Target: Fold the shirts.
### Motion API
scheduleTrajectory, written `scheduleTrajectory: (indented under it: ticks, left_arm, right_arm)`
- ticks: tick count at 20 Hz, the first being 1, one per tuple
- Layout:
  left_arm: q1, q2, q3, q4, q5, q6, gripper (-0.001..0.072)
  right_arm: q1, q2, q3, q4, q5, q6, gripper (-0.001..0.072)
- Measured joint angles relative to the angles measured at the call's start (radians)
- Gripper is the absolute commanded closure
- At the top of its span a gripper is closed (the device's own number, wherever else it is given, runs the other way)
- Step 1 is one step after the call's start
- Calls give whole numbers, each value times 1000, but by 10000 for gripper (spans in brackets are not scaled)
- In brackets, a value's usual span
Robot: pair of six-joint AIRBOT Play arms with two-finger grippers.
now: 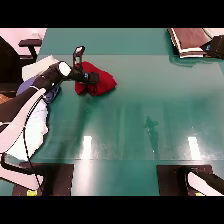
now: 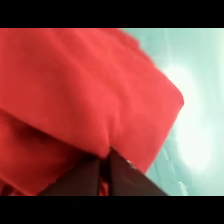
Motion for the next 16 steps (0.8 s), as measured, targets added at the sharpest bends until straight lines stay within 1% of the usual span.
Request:
scheduleTrajectory:
  ticks: [2, 5, 8, 11, 14, 16]
  left_arm:
    - [0, -2, 62, 0, -34, 18, 687]
    - [0, 49, 205, 65, -119, 34, 688]
    - [1, 185, 356, 159, -188, 50, 688]
    - [-11, 330, 461, 204, -261, 88, 688]
    - [-69, 413, 505, 228, -352, 109, 688]
    - [-140, 415, 516, 236, -411, 116, 686]
  right_arm:
    - [0, 0, 0, 0, 0, 0, 696]
    - [0, 17, 2, 0, 1, 0, 696]
    - [0, 44, 47, 1, 1, 0, 695]
    - [0, 56, 156, 1, 25, 0, 696]
    - [0, 60, 266, 1, 45, 0, 696]
    - [0, 62, 328, 0, 57, 0, 695]
